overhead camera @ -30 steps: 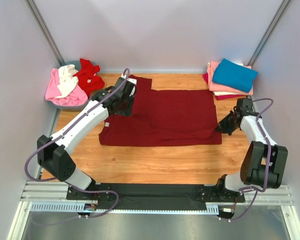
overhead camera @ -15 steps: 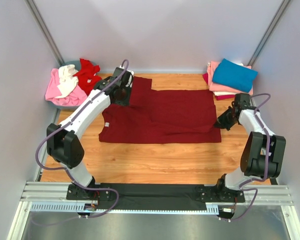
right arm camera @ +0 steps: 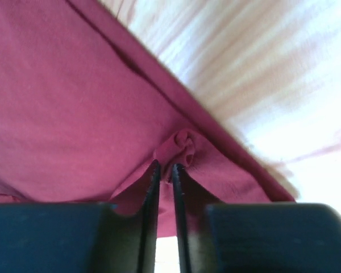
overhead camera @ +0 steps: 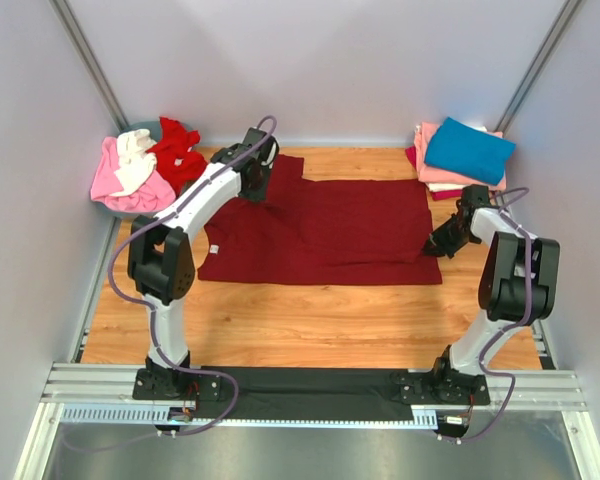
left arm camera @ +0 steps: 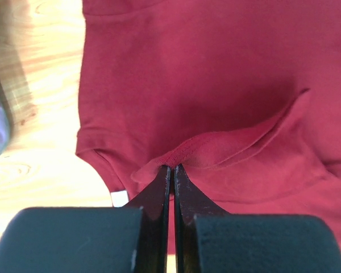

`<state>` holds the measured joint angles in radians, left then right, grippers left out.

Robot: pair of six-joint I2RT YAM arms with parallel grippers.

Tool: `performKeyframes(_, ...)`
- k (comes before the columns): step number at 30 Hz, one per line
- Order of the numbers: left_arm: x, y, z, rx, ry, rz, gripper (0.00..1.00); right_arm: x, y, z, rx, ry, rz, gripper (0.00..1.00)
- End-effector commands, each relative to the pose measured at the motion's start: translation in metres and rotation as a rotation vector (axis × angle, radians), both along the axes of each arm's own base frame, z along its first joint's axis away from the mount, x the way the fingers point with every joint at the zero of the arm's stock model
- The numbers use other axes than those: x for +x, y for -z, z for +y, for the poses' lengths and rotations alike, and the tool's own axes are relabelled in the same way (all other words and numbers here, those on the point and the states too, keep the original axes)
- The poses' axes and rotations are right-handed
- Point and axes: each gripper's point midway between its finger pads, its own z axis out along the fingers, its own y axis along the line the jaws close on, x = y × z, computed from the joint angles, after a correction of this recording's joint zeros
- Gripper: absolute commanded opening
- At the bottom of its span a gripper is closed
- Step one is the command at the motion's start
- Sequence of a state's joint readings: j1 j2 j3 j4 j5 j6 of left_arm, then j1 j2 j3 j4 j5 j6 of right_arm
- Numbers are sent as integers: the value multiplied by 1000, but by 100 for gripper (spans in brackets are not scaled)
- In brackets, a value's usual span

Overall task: Fold and stack the t-shirts
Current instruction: Fold the tshirt

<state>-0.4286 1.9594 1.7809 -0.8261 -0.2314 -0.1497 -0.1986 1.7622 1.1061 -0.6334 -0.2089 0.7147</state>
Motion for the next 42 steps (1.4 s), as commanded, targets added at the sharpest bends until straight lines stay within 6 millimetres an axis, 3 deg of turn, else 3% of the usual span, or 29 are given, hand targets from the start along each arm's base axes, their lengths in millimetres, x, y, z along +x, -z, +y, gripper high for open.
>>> performKeyframes(1,17,-3,14,74,-28,-36,0,23,-7,-6,-24,19,-57,19)
performKeyframes(4,22,4,19,98,-47,-40,0,28,-4,-10,-36,28,-51,40)
performKeyframes(5,23,8,21,103,-49,-37,0,28,-3,-12,-44,33,-42,60)
performKeyframes(8,29,9,20,89,-49,-69,0,30,-5,-17,-71,48,-40,84)
performKeyframes(10,32,6,19,78,-56,-92,0,32,-11,-20,-87,52,-64,90)
performKeyframes(15,37,-8,14,38,-32,-171,0,28,-55,-31,-219,60,-177,92)
performKeyframes(16,38,-10,15,38,-36,-176,0,27,-62,-22,-233,26,-205,92)
performKeyframes(17,38,-10,14,37,-34,-176,0,27,-83,-22,-277,20,-276,91)
performKeyframes(18,38,-9,15,39,-37,-173,0,26,-91,-16,-290,-1,-309,91)
performKeyframes(19,38,-8,15,39,-38,-170,0,19,-89,0,-309,-61,-324,90)
performKeyframes(20,38,-4,14,38,-38,-161,0,19,-106,9,-324,-78,-399,88)
performKeyframes(21,38,-1,14,40,-40,-154,0,16,-109,20,-312,-103,-426,85)
performKeyframes(22,38,2,14,41,-41,-150,0,13,-111,43,-279,-158,-466,82)
performKeyframes(25,36,12,14,51,-39,-125,0,1,-99,80,-150,-225,-543,66)
performKeyframes(26,37,17,15,55,-43,-117,0,-2,-84,85,-125,-233,-541,51)
performKeyframes(27,36,19,15,59,-43,-111,0,-5,-77,91,-100,-249,-526,44)
performKeyframes(29,36,26,16,69,-49,-95,0,-9,-48,92,-87,-254,-433,20)
performKeyframes(31,37,30,22,79,-74,-77,0,-12,-31,91,-88,-255,-379,7)
performKeyframes(35,40,42,42,98,-177,-36,0,-22,6,87,-96,-236,-246,5)
performKeyframes(42,37,44,62,144,-264,-64,0,-34,35,80,-116,-197,-130,5)
